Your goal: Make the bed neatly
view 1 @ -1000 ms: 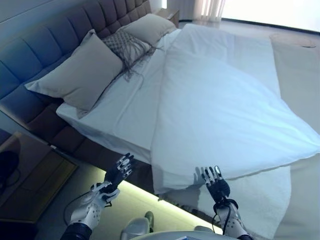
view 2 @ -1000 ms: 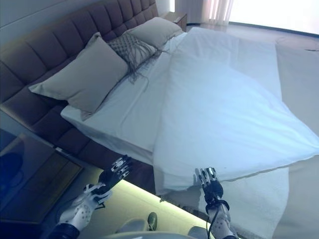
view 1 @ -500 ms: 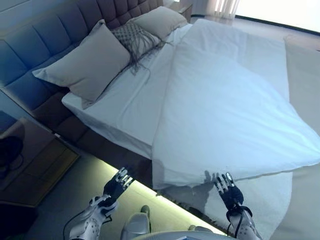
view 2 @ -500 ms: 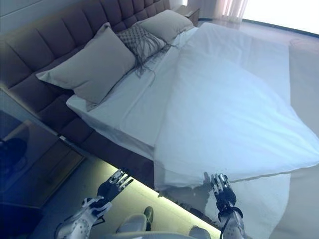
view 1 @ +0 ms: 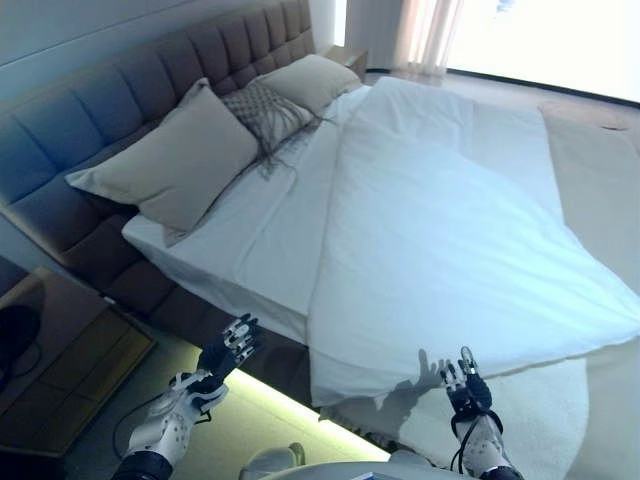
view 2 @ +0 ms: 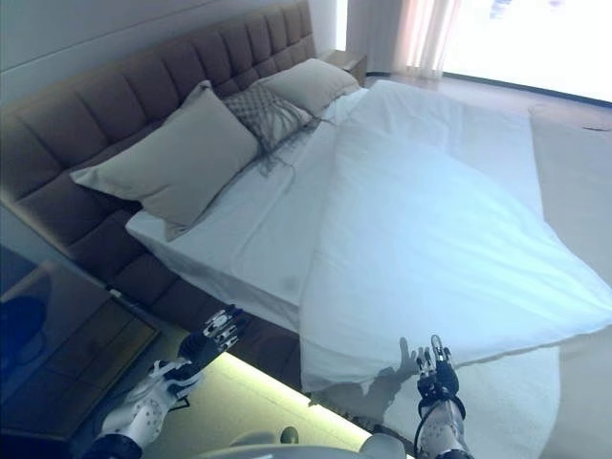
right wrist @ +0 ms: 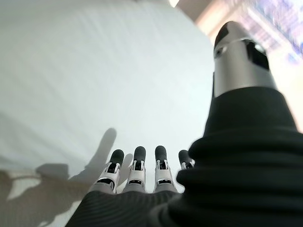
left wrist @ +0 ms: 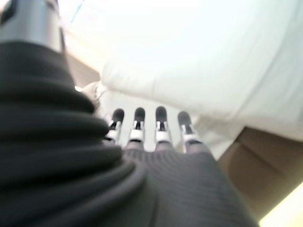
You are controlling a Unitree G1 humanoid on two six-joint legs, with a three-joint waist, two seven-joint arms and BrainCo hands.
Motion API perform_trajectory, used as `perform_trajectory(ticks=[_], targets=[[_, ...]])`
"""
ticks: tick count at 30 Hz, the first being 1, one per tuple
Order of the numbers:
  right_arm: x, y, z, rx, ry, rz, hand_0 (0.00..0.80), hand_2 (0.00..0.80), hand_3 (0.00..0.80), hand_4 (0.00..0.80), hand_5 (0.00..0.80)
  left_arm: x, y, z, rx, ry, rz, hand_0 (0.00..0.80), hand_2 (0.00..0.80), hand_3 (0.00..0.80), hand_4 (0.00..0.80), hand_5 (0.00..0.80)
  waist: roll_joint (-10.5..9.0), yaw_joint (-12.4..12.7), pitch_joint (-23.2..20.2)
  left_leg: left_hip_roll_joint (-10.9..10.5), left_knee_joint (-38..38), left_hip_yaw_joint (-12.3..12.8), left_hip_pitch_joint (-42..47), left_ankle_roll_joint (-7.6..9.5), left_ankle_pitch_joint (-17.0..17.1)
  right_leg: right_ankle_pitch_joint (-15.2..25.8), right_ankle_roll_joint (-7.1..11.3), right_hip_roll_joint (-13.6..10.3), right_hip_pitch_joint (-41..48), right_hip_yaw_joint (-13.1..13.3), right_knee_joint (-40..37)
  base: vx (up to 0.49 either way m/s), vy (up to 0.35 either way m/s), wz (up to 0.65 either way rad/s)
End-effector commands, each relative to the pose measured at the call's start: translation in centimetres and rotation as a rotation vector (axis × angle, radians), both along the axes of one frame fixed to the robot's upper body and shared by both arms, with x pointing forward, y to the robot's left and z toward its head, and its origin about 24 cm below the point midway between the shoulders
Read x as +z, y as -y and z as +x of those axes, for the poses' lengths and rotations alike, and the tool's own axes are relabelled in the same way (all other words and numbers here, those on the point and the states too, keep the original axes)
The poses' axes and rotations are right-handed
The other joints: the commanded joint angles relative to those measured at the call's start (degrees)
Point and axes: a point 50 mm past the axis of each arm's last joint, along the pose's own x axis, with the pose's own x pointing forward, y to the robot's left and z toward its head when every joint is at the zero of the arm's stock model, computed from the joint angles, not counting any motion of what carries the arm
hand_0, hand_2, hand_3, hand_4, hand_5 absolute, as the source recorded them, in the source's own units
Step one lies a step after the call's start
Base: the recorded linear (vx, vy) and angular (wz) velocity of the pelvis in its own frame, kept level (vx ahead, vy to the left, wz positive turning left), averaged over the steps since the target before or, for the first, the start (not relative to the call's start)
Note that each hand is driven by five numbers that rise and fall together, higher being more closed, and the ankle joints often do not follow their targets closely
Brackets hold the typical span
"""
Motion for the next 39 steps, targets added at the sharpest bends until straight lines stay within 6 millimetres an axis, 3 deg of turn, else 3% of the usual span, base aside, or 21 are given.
perform_trajectory(ticks=[1,6,7,11,13,15,17,18,21,22,25,29,31,34,39], targets=[[0.4,2.0,0.3,-0.090,0.005,-0.007,0.000,0.000,0.000,0.000,0.000,2.3,1.1,2.5,-0.003,0.129,-0.062,0.000,0.000,0.000,0.000,0.000,1.05,1.61,-0.64,2.59,1.93,0.40,-1.02,-1.46,0.86,3.49,-0.47,3.71,3.42,-1.54,-2.52,0.089,-0.180,0.14],[-0.1,3.7,-1.5,-0.189,-0.023,0.012,0.000,0.000,0.000,0.000,0.000,2.6,1.4,2.6,-0.027,0.155,-0.059,0.000,0.000,0.000,0.000,0.000,0.83,2.09,0.55,6.18,8.17,2.49,-4.63,-4.05,0.78,2.20,-1.41,4.14,4.19,-3.01,-2.98,0.025,-0.087,0.03],[0.1,4.1,-1.6,-0.212,-0.011,0.019,0.000,0.000,0.000,0.000,0.000,2.7,1.4,2.5,-0.031,0.156,-0.062,0.000,0.000,0.000,0.000,0.000,1.19,2.14,1.13,7.81,9.63,2.17,-5.72,-4.97,1.75,1.79,-1.64,4.00,4.09,-3.20,-2.43,0.000,0.053,0.11],[0.4,5.0,-1.7,-0.258,0.080,0.090,0.000,0.000,0.000,0.000,0.000,2.2,1.0,1.6,-0.022,0.137,-0.065,0.000,0.000,0.000,0.000,0.000,2.64,2.20,1.91,11.05,7.38,-1.63,-4.23,-6.26,2.54,0.70,-0.75,2.24,3.61,-2.70,-0.41,0.112,0.166,0.05],[0.7,5.6,-2.1,-0.268,0.151,0.114,0.000,0.000,0.000,0.000,0.000,2.2,1.0,1.6,-0.033,0.131,-0.076,0.000,0.000,0.000,0.000,0.000,3.44,1.84,2.22,11.78,5.81,-0.58,-4.21,-6.78,2.70,-0.80,0.00,0.07,3.09,-3.09,2.15,0.096,0.311,0.00],[1.3,6.6,-2.0,-0.290,0.225,0.117,0.000,0.000,0.000,0.000,0.000,2.7,1.1,2.2,-0.076,0.150,-0.061,0.000,0.000,0.000,0.000,0.000,3.84,1.29,3.61,9.87,7.52,0.06,-6.19,-5.83,1.54,-1.54,1.38,-3.85,-0.71,-2.84,10.15,0.031,0.333,0.10],[1.9,7.6,-1.8,-0.304,0.264,0.119,0.000,0.000,0.000,0.000,0.000,2.7,0.8,2.0,-0.079,0.157,-0.043,0.000,0.000,0.000,0.000,0.000,3.55,-0.35,6.29,6.56,9.90,-1.43,-6.95,-4.09,-0.55,3.20,2.80,-6.54,-8.76,1.49,20.43,0.042,0.183,0.23],[2.2,8.0,-1.7,-0.314,0.292,0.128,0.000,0.000,0.000,0.000,0.000,2.9,0.6,2.1,-0.078,0.167,-0.039,0.000,0.000,0.000,0.000,0.000,2.94,-0.60,7.31,5.85,11.14,-1.44,-7.78,-4.09,-1.26,4.29,2.95,-7.85,-11.48,3.14,19.73,-0.046,-0.122,0.12],[4.7,9.9,1.9,-0.329,0.509,0.156,0.000,0.000,0.000,0.000,0.000,6.3,0.4,5.2,-0.081,0.334,-0.026,0.000,0.000,0.000,0.000,0.000,1.65,-1.33,12.59,6.61,14.94,-3.23,-14.93,-5.81,-3.03,11.66,4.45,-10.38,-16.07,6.10,5.73,-0.401,-0.363,0.00],[5.6,10.4,3.3,-0.319,0.570,0.145,0.000,0.000,0.000,0.000,0.000,7.6,0.3,6.3,-0.077,0.392,-0.015,0.000,0.000,0.000,0.000,0.000,1.90,-1.07,14.03,7.55,16.13,-3.54,-17.88,-5.78,-3.20,11.16,4.38,-9.75,-16.85,5.82,3.18,-0.401,-0.293,0.30],[7.6,10.5,6.2,-0.303,0.683,0.139,0.000,0.000,0.000,0.000,0.000,10.1,-0.5,7.9,-0.043,0.485,-0.015,0.000,0.000,0.000,0.000,0.000,2.84,-0.91,17.65,11.02,20.47,-5.18,-25.48,-7.48,-2.49,10.97,4.92,-9.24,-21.78,4.13,5.32,-0.292,-0.247,0.14],[9.0,10.7,7.4,-0.296,0.775,0.170,0.000,0.000,0.000,0.000,0.000,11.2,0.0,8.8,-0.020,0.504,-0.038,0.000,0.000,0.000,0.000,0.000,3.05,-1.28,19.19,13.06,20.22,-6.08,-29.60,-9.06,0.00,9.91,5.36,-8.34,-25.47,1.95,7.26,-0.110,-0.162,0.01],[10.0,11.4,7.9,-0.264,0.773,0.152,0.000,0.000,0.000,0.000,0.000,11.2,0.3,8.7,-0.023,0.501,-0.052,0.000,0.000,0.000,0.000,0.000,3.22,-0.46,20.38,13.00,23.85,-10.20,-32.42,-11.08,1.29,8.49,5.02,-7.02,-25.89,2.53,8.21,0.036,-0.041,0.20],[12.3,12.6,9.7,-0.237,0.834,0.120,0.000,0.000,0.000,0.000,0.000,11.7,0.6,9.1,-0.034,0.529,-0.045,0.000,0.000,0.000,0.000,0.000,4.25,-0.01,21.41,13.78,16.69,-8.73,-32.36,-9.70,3.62,8.87,5.47,-7.36,-27.59,1.92,7.58,-0.064,0.011,-0.09],[15.8,15.5,10.6,-0.310,0.935,0.107,0.000,0.000,0.000,0.000,0.000,14.5,1.4,10.5,-0.078,0.610,-0.028,0.000,0.000,0.000,0.000,0.000,4.81,1.79,23.60,12.02,13.41,-6.46,-37.71,-10.07,6.91,10.85,6.15,-9.80,-32.89,0.08,7.46,-0.108,-0.053,0.17]])
